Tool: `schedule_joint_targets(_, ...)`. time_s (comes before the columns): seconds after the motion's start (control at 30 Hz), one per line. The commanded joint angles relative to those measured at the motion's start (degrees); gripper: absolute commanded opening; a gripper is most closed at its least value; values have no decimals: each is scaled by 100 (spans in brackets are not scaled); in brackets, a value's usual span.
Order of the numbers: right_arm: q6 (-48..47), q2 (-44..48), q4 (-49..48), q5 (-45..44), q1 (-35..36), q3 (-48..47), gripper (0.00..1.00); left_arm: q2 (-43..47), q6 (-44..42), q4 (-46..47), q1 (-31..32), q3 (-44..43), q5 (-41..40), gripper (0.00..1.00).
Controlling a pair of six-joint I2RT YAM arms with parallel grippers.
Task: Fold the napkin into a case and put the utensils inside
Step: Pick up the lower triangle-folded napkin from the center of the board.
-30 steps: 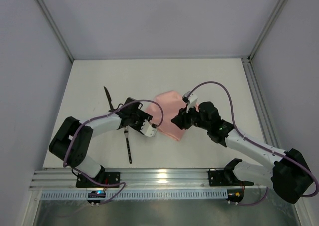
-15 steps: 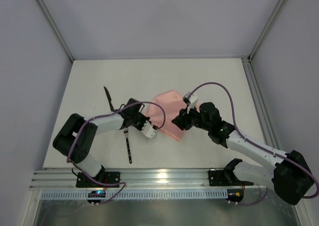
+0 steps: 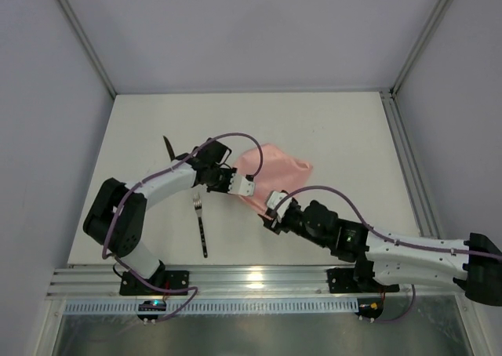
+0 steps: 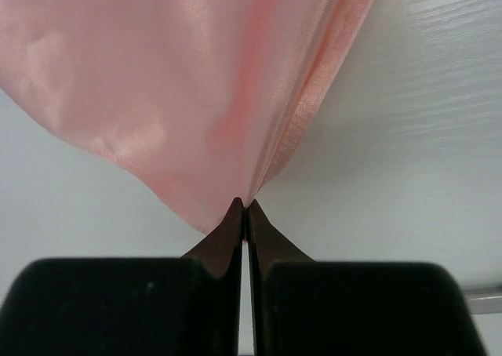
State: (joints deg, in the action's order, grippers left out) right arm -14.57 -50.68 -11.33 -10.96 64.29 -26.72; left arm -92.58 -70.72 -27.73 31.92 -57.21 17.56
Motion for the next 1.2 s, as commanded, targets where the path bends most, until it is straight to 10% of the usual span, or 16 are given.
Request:
schedule_joint_targets(0.0, -698, -328, -176, -1522, 829, 9, 60, 3, 532, -619, 16, -264, 221, 0)
schedule_joint_targets(0.37, -406, -3113, -2662, -2937, 1209, -8, 88, -15, 823, -1112, 16, -598, 467, 0)
schedule_joint_targets(0.67, 15, -4609, -1990, -2991, 586, -843, 88, 46, 849, -1288, 16, -616, 617, 0)
schedule_joint_targets(0.77, 164, -4749, -1620, -2780, 453, -958, 82, 46, 823, -1367, 16, -625, 626, 0)
schedule_joint_targets(1.17, 657, -4786, -423, -2166, 145, -1265, 4, 11, 735, -1955, -204, -836, 1118, 0)
